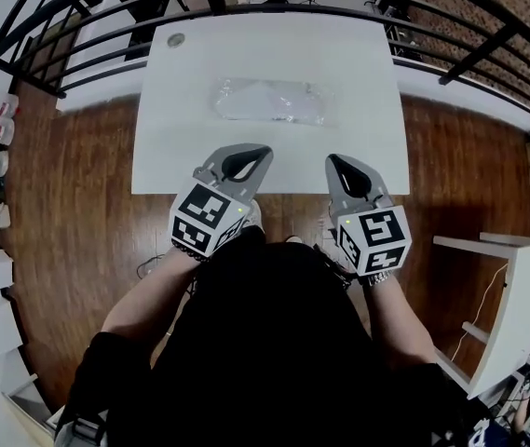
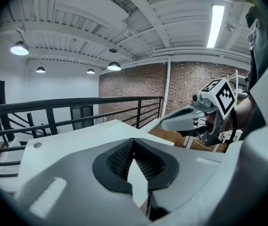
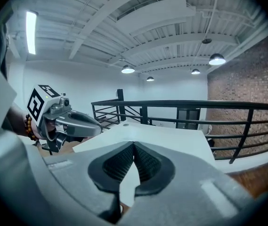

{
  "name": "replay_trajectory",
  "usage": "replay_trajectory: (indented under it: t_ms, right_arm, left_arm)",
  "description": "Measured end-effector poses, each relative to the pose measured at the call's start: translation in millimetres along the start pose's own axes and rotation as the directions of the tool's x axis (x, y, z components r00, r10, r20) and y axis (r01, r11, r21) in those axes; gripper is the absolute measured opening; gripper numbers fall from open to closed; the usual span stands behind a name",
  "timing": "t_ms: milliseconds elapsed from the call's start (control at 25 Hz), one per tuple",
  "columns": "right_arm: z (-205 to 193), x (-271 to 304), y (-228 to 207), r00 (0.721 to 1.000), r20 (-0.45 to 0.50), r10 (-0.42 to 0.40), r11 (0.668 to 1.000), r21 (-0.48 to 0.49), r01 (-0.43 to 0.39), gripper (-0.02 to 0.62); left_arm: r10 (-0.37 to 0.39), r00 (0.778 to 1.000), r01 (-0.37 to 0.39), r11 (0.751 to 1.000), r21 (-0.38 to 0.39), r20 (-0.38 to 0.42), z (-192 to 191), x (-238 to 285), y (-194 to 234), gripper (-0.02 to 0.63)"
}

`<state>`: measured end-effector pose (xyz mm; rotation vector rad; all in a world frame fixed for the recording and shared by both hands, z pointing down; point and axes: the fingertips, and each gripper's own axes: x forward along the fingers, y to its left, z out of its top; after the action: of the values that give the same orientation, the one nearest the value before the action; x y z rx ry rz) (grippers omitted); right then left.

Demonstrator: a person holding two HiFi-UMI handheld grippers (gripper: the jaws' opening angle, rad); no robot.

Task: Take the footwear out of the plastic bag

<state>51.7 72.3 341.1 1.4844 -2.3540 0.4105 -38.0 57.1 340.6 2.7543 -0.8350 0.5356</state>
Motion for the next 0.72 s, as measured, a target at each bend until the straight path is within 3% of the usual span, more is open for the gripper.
replay_trajectory:
  t_ms: [400,720]
  right_arm:
    - [12,63,-14,0.992,-0.093,-0.079,0.996,0.024,0.082,-0.008]
    - [5,82,-32,0.977,-0.161,-0.141,0.987,0.049,0.151,-0.008]
  left_arm:
    - [-0.092,0.993,0.092,0.996,0.0,-0.08,-10,30,66,0.017]
    - [-0.134,0.984,0.139,0.99,0.031,-0.118,-21,50,93,0.017]
